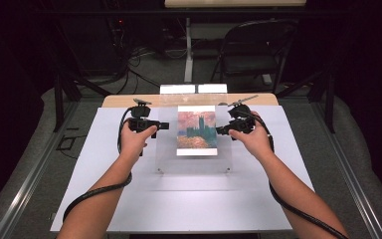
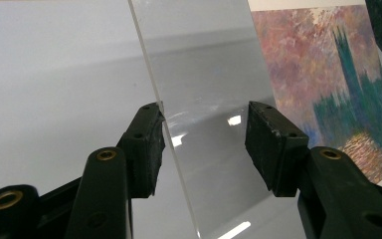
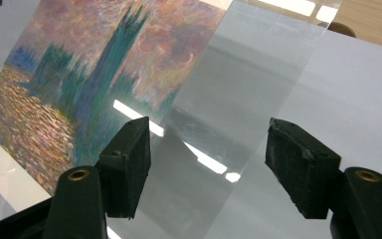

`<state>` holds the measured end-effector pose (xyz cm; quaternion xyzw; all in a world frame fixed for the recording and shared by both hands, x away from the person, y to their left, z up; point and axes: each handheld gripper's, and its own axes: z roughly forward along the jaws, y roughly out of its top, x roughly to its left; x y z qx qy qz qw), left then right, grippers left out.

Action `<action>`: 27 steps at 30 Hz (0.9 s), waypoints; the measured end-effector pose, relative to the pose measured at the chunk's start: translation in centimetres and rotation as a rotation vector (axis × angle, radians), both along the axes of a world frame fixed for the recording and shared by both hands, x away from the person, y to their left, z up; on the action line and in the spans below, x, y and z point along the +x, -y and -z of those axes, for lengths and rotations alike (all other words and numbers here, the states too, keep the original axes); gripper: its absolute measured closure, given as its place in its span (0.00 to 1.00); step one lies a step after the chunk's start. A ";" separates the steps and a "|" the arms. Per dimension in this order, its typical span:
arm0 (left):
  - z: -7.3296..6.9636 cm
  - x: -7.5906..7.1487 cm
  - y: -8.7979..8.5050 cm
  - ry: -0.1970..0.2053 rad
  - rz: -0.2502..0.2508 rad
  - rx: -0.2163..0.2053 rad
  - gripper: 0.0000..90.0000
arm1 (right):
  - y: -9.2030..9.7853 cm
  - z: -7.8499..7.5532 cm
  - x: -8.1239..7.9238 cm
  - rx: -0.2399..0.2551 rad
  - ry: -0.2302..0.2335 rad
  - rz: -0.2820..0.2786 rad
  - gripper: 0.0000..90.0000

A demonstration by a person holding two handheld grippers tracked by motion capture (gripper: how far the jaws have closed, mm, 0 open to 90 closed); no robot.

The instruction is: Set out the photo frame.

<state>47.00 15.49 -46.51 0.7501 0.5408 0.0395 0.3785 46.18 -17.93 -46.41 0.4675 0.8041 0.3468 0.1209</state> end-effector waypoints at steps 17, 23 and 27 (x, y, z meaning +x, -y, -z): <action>-1.8 -1.4 0.0 0.020 0.051 0.052 0.60 | 0.3 -1.7 -1.8 -0.043 0.033 -0.027 0.49; -2.3 -2.1 -0.3 0.034 0.061 0.058 0.63 | 0.5 -2.2 -2.5 -0.043 0.052 -0.027 0.53; -2.8 -2.7 -0.4 0.047 0.077 0.068 0.64 | 0.6 -2.5 -3.1 -0.041 0.068 -0.033 0.55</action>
